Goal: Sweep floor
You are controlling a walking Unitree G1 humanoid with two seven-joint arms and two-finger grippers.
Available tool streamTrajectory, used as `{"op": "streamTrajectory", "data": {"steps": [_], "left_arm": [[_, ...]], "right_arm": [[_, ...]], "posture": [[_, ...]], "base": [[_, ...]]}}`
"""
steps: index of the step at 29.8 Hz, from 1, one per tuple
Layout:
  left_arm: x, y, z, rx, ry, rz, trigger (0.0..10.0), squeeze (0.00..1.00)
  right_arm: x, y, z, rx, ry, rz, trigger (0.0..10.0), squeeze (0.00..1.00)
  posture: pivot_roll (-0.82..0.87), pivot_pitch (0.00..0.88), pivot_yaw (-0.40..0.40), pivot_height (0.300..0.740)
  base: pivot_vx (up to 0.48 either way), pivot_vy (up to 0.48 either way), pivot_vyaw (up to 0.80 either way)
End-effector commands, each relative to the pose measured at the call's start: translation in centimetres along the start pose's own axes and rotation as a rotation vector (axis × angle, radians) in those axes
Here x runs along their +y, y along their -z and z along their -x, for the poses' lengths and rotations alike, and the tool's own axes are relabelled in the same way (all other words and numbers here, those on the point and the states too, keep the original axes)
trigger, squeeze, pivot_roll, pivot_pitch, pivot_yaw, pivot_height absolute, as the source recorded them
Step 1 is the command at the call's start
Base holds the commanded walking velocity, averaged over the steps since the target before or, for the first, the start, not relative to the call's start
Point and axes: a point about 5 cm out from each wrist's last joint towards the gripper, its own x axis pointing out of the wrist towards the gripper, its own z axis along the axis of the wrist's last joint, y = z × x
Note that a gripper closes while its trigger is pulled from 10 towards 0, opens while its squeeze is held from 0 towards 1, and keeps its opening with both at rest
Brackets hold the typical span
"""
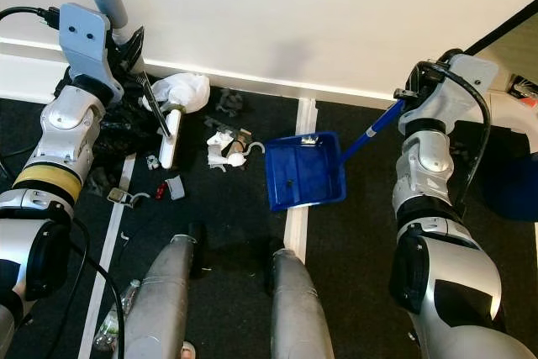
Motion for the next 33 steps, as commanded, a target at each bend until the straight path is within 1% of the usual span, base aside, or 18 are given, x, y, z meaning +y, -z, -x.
{"op": "streamTrajectory", "data": {"steps": [1,3,8,10,13,15,18,21,22,23,24,25,27,28,29,30,32,33], "left_arm": [[-0.5,-0.1,-0.1,-0.018,0.018,-0.002,10.0,0.0],[-0.6,-0.2,-0.2,-0.021,0.02,-0.001,10.0,0.0],[-0.6,-0.2,-0.2,-0.022,0.021,-0.001,10.0,0.0],[-0.6,-0.3,-0.3,-0.023,0.021,-0.001,10.0,0.0],[-0.6,-0.4,-0.3,-0.027,0.022,0.0,10.0,0.0],[-0.6,-0.4,-0.3,-0.027,0.022,0.0,10.0,0.0],[-0.7,-0.4,-0.4,-0.029,0.025,0.0,10.0,0.0],[-0.7,-0.4,-0.4,-0.028,0.026,0.0,10.0,0.0],[-0.8,-0.5,-0.4,-0.03,0.028,0.001,10.0,0.0],[-1.0,-0.5,-0.5,-0.03,0.034,0.003,10.0,0.0],[-1.0,-0.5,-0.5,-0.03,0.034,0.003,10.0,0.0],[-1.2,-0.5,-0.6,-0.029,0.041,0.004,10.0,0.0],[-1.2,-0.5,-0.6,-0.029,0.041,0.004,10.0,0.0],[-1.7,-0.3,-0.6,-0.022,0.056,0.004,10.0,0.0],[-1.7,-0.3,-0.6,-0.022,0.056,0.004,10.0,0.0],[-3.0,0.4,-0.6,0.003,0.098,0.003,10.0,0.0],[-3.0,0.4,-0.6,0.003,0.098,0.003,10.0,0.0],[-4.8,1.1,-0.5,0.029,0.157,-0.003,10.0,0.0]], "right_arm": [[-0.6,1.5,1.0,0.06,0.041,-0.026,10.0,0.0],[-0.1,2.4,1.4,0.095,0.056,-0.051,10.0,0.0],[0.2,2.6,1.6,0.098,0.069,-0.048,10.0,0.0],[0.1,2.5,1.6,0.091,0.098,-0.033,10.0,0.0],[-0.8,2.1,1.5,0.069,0.181,0.005,10.0,0.0],[-0.8,2.1,1.5,0.069,0.181,0.005,10.0,0.0],[-1.4,1.8,1.4,0.056,0.254,0.003,10.0,0.0],[-1.5,1.8,1.4,0.055,0.271,-0.006,10.0,0.0],[-1.1,1.7,1.3,0.056,0.269,-0.02,10.0,0.0],[-0.3,1.8,1.2,0.058,0.242,-0.028,10.0,0.0],[-0.3,1.8,1.2,0.058,0.242,-0.028,10.0,0.0],[0.6,1.9,1.2,0.057,0.213,-0.028,10.0,0.0],[0.6,1.9,1.2,0.057,0.213,-0.028,10.0,0.0],[1.6,2.1,1.3,0.058,0.176,-0.023,10.0,0.0],[1.6,2.1,1.3,0.058,0.176,-0.023,10.0,0.0],[2.6,2.4,1.6,0.059,0.138,-0.016,10.0,0.0],[2.6,2.4,1.6,0.059,0.138,-0.016,10.0,0.0],[3.4,2.8,2.0,0.06,0.115,-0.007,10.0,0.0]], "posture": [[0.13,0.424,-0.046,0.74],[0.14,0.42,-0.046,0.74],[0.14,0.422,-0.046,0.74],[0.14,0.422,-0.045,0.74],[0.14,0.42,-0.044,0.74],[0.14,0.42,-0.044,0.74],[0.14,0.421,-0.04,0.74],[0.14,0.421,-0.04,0.74],[0.13,0.418,-0.039,0.74],[0.13,0.416,-0.04,0.74],[0.13,0.416,-0.04,0.74],[0.13,0.416,-0.041,0.74],[0.13,0.416,-0.041,0.74],[0.12,0.416,-0.043,0.74],[0.12,0.416,-0.043,0.74],[0.12,0.419,-0.047,0.74],[0.12,0.419,-0.047,0.74],[0.11,0.426,-0.05,0.74]], "base": [[0.0,0.0,0.0],[0.0,0.0,0.0],[0.0,0.0,0.0],[0.0,0.0,0.0],[0.0,0.0,0.0],[0.0,0.0,0.0],[0.0,0.0,0.0],[0.0,0.0,0.0],[0.0,0.0,0.0],[0.0,0.0,0.0],[0.0,0.0,0.0],[0.0,0.0,0.0],[0.0,0.0,0.0],[0.0,0.0,0.0],[0.0,0.0,0.0],[0.0,0.0,0.0],[0.0,0.0,0.0],[0.0,0.0,0.0]]}}
